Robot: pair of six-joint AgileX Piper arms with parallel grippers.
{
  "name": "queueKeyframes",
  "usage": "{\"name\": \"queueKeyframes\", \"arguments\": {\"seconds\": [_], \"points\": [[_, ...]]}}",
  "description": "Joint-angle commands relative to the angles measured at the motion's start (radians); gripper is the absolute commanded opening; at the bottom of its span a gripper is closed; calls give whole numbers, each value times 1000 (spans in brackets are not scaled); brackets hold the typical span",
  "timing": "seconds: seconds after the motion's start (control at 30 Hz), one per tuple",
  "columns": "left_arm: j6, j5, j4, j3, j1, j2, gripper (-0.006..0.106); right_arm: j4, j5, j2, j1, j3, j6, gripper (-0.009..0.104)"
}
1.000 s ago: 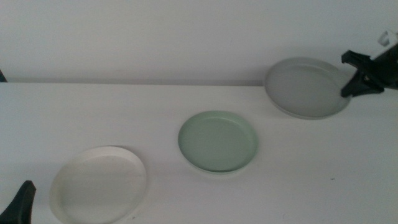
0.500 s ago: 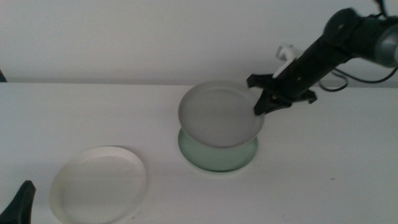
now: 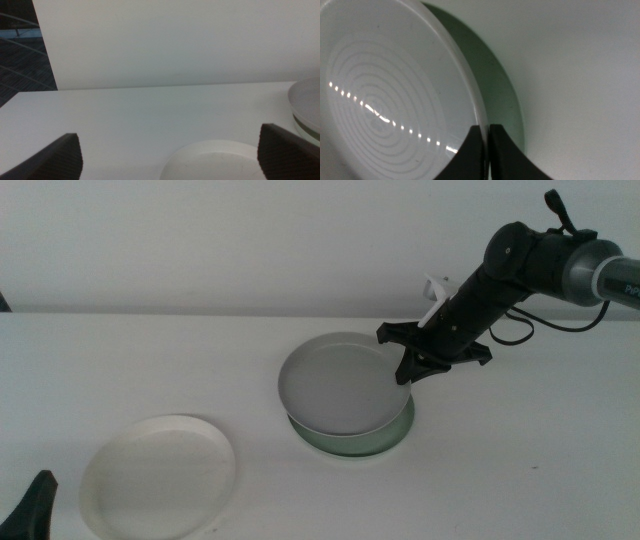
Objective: Stack the three bowls on top of each other.
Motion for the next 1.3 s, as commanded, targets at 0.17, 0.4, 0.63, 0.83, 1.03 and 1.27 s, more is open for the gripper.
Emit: {"name": "queueKeyframes", "arguments": {"seconds": [0.17,0.4,0.63,0.83,1.03,1.27], "points": [[-2,-11,-6,41,1,-42,94,-19,14,5,-1,3,6,-2],[-2,-11,-6,41,1,-42,94,-19,13,16,-1,3,6,0],[-5,-11,-6,41,1,-42,94,-13,65,-48,-1,-33,-22,55],[-5,-11,-6,41,1,-42,94,-104,151,-249,-3,-35,-62,86],[-5,-11,-6,41,1,-42,94,-108,-28,-622,-1,332,-162,86],[-2,-11,-6,41,1,-42,94,-85,-312,-1055,-1,823,-305,86]]}}
